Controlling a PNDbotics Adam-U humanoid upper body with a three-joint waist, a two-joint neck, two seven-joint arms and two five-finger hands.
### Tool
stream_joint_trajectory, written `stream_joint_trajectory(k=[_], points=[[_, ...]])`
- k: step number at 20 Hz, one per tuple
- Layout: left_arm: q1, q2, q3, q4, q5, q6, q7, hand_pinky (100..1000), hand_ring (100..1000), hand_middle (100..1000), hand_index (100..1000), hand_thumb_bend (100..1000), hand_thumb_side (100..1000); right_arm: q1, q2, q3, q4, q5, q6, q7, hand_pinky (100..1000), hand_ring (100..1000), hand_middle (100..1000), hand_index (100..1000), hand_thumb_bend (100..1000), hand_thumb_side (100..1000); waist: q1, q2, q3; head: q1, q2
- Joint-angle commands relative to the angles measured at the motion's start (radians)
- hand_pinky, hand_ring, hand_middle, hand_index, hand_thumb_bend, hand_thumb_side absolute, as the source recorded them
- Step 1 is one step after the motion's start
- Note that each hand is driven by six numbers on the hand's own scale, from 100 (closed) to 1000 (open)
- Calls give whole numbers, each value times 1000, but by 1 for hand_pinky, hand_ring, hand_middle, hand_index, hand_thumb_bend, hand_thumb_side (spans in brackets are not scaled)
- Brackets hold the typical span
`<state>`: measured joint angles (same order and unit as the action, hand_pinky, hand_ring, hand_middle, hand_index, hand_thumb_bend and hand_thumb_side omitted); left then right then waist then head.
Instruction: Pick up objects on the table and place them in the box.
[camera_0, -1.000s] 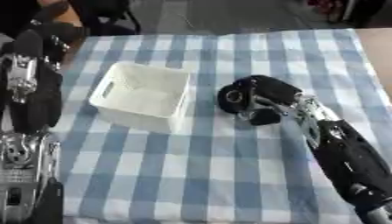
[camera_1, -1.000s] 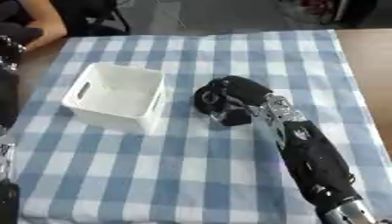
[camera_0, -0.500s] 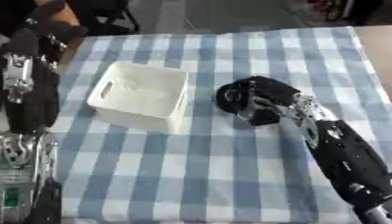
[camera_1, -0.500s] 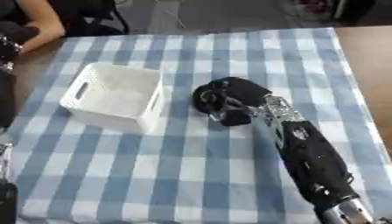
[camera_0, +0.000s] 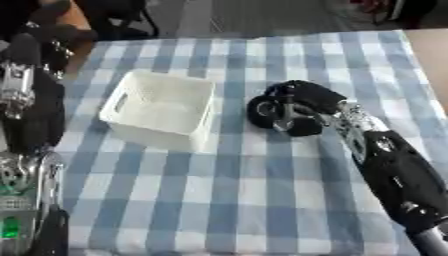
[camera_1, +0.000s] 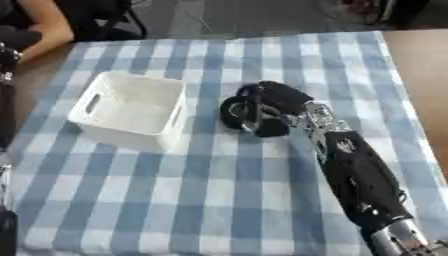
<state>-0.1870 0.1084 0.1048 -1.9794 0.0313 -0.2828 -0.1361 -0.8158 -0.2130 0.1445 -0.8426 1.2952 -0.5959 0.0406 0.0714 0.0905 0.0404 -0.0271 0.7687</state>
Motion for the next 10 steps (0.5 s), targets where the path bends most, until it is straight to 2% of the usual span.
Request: stream_joint_trajectory(k=[1,10], points=[[-11,5,-4,-21,3,-3,-3,860,692,872,726,100,886,-30,-18,-7,-7,1,-1,-3,888,790,857,741,100,917,-3,-10,2,-8,-8],[-14,4,-4,-21,4,-4,-3,860,691,872,725,100,886,-34,-18,-12,11,10,2,-2,888,790,855,741,100,908,-2,-7,5,-8,-11]])
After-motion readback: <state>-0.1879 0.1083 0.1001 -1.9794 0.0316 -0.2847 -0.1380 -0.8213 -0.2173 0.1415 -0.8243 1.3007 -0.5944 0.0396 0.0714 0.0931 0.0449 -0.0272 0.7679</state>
